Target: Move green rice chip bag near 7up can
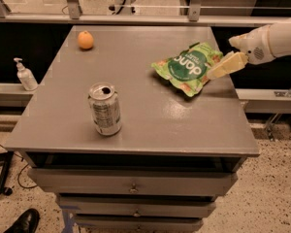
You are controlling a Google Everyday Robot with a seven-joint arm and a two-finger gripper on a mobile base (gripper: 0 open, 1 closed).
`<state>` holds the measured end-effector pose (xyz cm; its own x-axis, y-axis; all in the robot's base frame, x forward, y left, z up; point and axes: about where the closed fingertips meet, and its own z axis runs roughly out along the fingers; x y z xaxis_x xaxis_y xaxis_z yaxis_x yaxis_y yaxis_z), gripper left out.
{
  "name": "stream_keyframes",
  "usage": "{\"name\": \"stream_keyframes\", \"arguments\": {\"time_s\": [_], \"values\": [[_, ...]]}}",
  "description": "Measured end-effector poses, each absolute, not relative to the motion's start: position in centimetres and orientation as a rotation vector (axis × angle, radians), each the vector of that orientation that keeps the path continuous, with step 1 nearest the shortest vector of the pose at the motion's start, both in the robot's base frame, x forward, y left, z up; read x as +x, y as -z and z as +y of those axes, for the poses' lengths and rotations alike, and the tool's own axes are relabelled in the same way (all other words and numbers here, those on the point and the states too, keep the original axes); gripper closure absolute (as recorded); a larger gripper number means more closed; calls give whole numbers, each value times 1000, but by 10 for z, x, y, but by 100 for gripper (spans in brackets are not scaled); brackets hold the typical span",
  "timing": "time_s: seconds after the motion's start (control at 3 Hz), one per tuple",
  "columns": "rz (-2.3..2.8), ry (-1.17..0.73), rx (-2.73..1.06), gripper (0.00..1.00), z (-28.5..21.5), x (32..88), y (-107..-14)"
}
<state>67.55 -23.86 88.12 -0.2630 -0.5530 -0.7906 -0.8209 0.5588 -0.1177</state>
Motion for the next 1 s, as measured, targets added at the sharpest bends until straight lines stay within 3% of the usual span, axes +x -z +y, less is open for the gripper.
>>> {"name": "stream_keyframes", "arguments": {"time_s": [0.33,1.0], "values": [[1974,-467,-1054,0,-223,694,-859],[2029,-552,-1028,41,-205,707,-845]]}}
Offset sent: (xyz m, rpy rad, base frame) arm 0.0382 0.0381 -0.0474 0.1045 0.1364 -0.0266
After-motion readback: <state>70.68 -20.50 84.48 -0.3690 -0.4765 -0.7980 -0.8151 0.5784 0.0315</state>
